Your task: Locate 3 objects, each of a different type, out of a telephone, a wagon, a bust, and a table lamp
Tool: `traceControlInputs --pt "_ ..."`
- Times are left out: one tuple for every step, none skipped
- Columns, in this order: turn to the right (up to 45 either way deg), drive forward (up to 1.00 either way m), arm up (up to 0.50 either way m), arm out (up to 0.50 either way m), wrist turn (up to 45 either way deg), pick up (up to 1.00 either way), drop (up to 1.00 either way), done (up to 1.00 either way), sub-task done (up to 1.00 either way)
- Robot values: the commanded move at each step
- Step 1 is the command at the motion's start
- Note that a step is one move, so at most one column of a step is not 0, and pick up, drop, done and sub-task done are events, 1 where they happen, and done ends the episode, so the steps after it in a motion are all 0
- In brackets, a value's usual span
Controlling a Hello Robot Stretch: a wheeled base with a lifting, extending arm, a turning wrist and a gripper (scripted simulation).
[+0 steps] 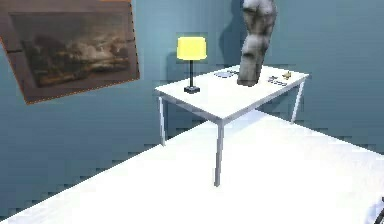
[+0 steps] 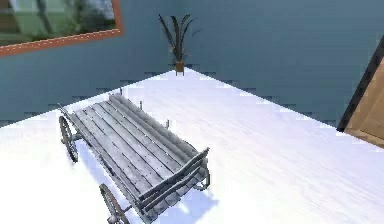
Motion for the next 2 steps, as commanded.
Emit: traceControlInputs --pt "15.0 0.00 0.00 0.00 0.0 0.00 0.00 0.00 0.00" --pt "0.0 0.95 0.00 0.00 0.0 0.00 0.00 0.00 0.00"
